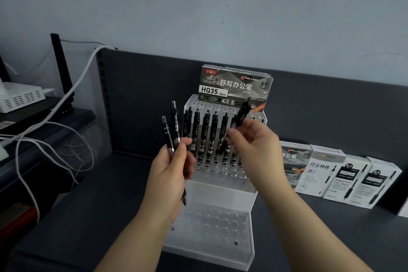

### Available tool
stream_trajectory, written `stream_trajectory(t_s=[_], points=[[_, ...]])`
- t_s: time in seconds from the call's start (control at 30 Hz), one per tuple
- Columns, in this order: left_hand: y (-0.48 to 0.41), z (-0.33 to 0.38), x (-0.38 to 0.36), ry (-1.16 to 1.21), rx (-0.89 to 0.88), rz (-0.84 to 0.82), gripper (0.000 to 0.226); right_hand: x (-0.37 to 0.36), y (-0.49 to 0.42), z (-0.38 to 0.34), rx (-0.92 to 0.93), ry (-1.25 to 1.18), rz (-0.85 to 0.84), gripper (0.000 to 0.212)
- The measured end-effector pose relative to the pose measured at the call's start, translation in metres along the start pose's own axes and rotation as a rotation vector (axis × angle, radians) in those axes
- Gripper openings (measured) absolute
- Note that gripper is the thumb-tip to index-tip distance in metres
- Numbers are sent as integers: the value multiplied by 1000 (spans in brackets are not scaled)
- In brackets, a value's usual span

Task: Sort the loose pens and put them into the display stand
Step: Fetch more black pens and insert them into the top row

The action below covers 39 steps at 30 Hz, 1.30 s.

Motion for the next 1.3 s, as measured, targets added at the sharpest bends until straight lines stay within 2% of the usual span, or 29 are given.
stream_trajectory(t_s=[0.1, 0.23, 0.37, 0.47, 0.63, 0.77, 0.83, 0.9, 0.97, 1.07, 1.2, 1.3], points=[[1, -2, 2, -40, -10, 0, 18, -1, -7, 4, 35, 166, 17, 10], [3, -3, 5, -42, 4, -12, 17, -12, -12, 16, 54, 438, -27, 28], [4, 0, 8, -41, 4, -15, 16, -24, -10, 24, 46, 637, -129, 23], [4, 0, 9, -31, 12, -14, 17, -27, -9, 26, 31, 682, -137, 21], [4, -2, 10, -62, 5, -46, 17, -25, -7, 26, 34, 654, -133, 23], [5, -5, 8, -83, 14, -94, 20, -18, 7, 14, 59, 406, -82, 11], [6, -6, 4, -84, 28, -143, 22, -18, 18, 5, 20, 213, -183, 2], [8, -6, -2, -101, 36, -232, 24, -22, 29, -5, -56, -24, -364, 6], [12, -7, -8, -123, 39, -321, 24, -22, 34, -9, -92, -165, -471, 11], [13, -8, -12, -150, 35, -351, 23, -17, 29, -3, -109, -202, -447, 13], [12, -10, -15, -182, 13, -367, 22, -13, 25, 5, -110, -130, -406, 13], [9, -13, -15, -200, -9, -299, 22, -5, 16, 0, -48, -71, -291, 15]])
Point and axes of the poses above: each hand's wrist, its own y-axis away from the middle knuckle, its own x-axis out of the back of the hand, z = x × y, the point moved 3 cm from there along -y, towards the middle knuckle, and after that the axes turned 1 degree about z, right-handed, at the moved point
